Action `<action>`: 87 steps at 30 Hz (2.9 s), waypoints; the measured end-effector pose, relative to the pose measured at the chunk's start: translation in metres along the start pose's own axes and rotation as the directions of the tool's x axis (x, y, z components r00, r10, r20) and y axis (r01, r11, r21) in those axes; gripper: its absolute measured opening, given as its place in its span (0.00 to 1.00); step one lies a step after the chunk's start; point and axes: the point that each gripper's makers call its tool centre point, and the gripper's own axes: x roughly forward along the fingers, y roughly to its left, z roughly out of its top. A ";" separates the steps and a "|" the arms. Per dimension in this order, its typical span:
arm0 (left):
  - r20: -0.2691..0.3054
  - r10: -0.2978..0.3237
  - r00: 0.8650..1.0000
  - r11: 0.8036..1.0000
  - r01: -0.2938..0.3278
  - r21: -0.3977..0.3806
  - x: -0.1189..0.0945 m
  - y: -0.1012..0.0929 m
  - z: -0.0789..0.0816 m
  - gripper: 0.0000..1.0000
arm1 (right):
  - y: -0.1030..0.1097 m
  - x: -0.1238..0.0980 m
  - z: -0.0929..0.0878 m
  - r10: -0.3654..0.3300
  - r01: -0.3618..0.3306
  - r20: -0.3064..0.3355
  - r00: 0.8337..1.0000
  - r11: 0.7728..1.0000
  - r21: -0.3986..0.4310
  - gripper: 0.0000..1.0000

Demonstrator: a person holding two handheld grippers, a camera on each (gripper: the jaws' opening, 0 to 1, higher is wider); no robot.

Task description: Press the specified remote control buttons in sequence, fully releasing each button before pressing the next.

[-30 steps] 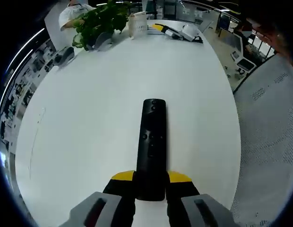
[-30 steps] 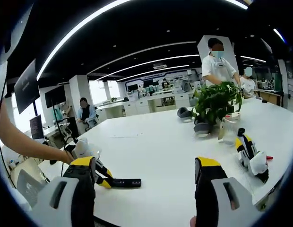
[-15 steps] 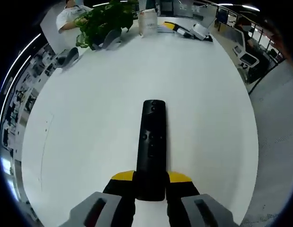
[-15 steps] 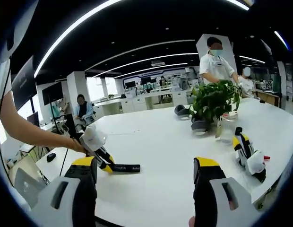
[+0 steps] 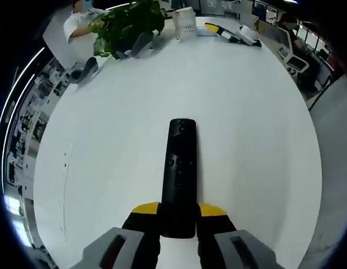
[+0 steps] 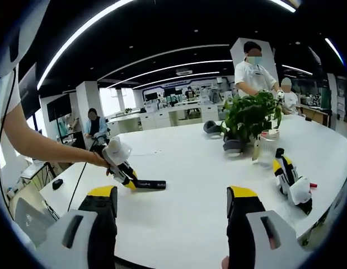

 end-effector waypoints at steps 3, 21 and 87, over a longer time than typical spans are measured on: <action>-0.005 0.003 1.000 1.000 -0.003 0.003 0.002 0.010 0.000 0.23 | -0.001 0.000 0.000 -0.005 0.005 0.001 1.000 1.000 0.000 0.83; -0.048 0.037 0.998 0.996 -0.033 0.079 0.023 0.076 0.009 0.23 | -0.009 0.002 -0.005 -0.050 0.049 -0.029 0.998 0.999 -0.015 0.81; 0.338 0.396 0.854 0.734 -0.073 -0.676 -0.036 0.090 -0.006 1.00 | 0.000 -0.002 0.006 -0.028 0.029 0.026 0.999 0.999 -0.038 0.86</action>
